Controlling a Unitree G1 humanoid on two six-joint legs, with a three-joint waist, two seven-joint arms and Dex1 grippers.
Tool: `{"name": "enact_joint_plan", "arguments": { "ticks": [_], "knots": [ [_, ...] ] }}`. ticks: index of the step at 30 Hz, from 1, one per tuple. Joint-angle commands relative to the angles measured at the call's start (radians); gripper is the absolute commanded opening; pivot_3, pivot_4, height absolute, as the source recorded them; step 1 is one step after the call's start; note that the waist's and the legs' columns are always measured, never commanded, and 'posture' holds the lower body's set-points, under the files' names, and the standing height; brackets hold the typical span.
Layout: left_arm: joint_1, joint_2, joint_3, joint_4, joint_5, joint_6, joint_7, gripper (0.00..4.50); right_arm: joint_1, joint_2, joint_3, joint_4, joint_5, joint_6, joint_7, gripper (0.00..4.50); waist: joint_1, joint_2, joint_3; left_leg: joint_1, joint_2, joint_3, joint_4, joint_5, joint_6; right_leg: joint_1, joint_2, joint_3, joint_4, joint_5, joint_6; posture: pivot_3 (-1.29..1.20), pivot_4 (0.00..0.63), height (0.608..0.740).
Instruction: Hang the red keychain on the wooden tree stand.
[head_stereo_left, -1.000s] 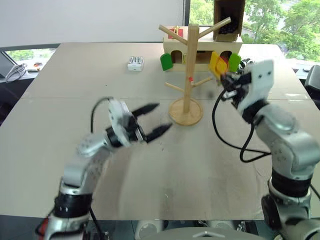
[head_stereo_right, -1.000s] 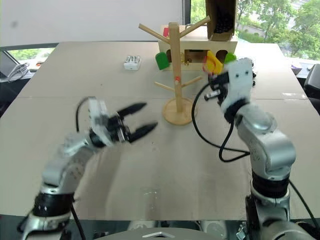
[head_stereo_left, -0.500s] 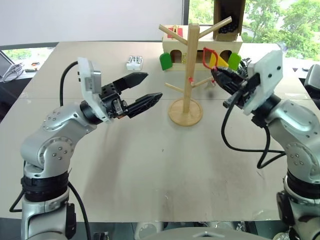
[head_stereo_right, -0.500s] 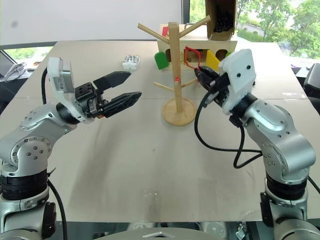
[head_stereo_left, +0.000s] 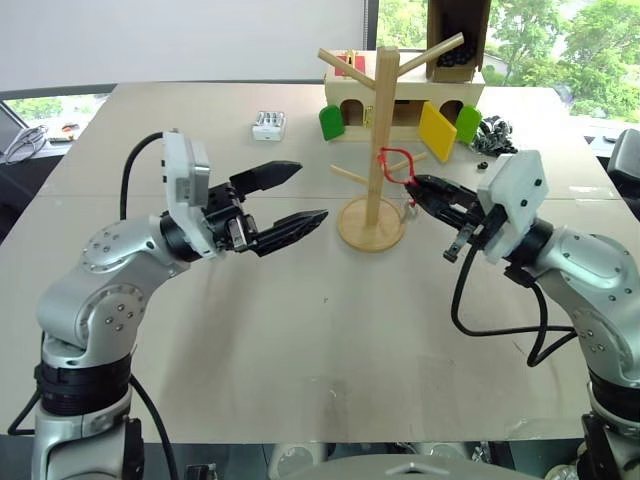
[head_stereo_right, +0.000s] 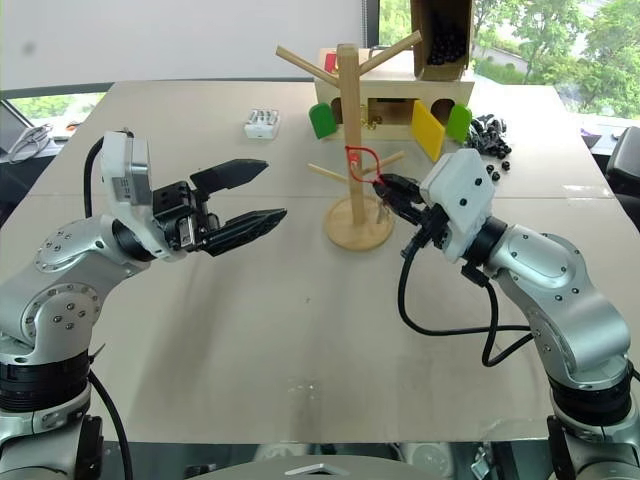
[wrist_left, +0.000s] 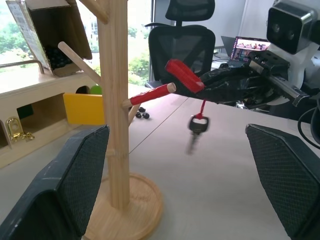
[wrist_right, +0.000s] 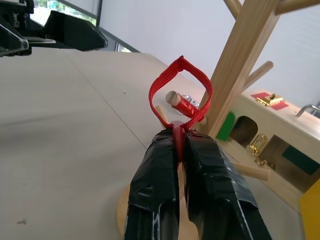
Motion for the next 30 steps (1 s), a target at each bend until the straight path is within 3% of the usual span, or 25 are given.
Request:
{"name": "enact_joint_plan", "arguments": {
  "ticks": [1, 18, 23, 28, 30],
  "knots": [
    [-0.002, 0.008, 0.015, -0.035, 0.004, -0.024, -0.012, 4.5, 0.002, -0.009, 0.008, -0.012, -0.012, -0.027, 0.002, 0.03, 0.0, 0.0, 0.0, 0.0, 0.0, 0.0, 0.0, 0.0, 0.0, 0.0, 0.0, 0.0, 0.0, 0.0, 0.0, 0.0, 0.15, 0.74],
    [0.006, 0.001, 0.024, -0.044, 0.005, -0.041, -0.004, 4.5, -0.034, 0.089, 0.089, 0.135, -0.148, -0.111, -0.073, 0.03, -0.001, 0.0, 0.0, 0.0, 0.0, 0.0, 0.001, 0.0, 0.0, 0.0, 0.0, 0.0, 0.001, 0.0, 0.0, 0.0, 0.15, 0.74],
    [0.006, 0.001, 0.025, -0.042, 0.002, -0.043, 0.004, 4.5, -0.043, 0.113, 0.073, 0.158, -0.158, -0.128, -0.082, 1.81, 0.0, 0.0, 0.0, 0.0, 0.0, 0.0, 0.001, 0.0, 0.0, 0.0, 0.0, 0.0, 0.001, 0.0, 0.0, 0.0, 0.15, 0.74],
    [0.002, -0.005, 0.022, -0.03, 0.013, -0.052, 0.019, 4.5, -0.043, 0.138, 0.05, 0.169, -0.152, -0.126, -0.105, 4.29, -0.001, 0.0, 0.0, 0.0, 0.0, 0.0, 0.001, 0.0, 0.0, 0.0, 0.0, 0.0, 0.001, 0.0, 0.0, 0.0, 0.15, 0.74],
    [0.001, -0.019, 0.013, -0.01, 0.06, -0.068, 0.062, 4.5, -0.029, 0.164, 0.015, 0.182, -0.137, -0.113, -0.138, 4.48, 0.0, 0.0, 0.0, 0.0, 0.0, 0.0, 0.001, 0.0, 0.0, 0.0, 0.0, 0.0, 0.001, 0.0, 0.0, 0.0, 0.15, 0.74]
  ]
}}
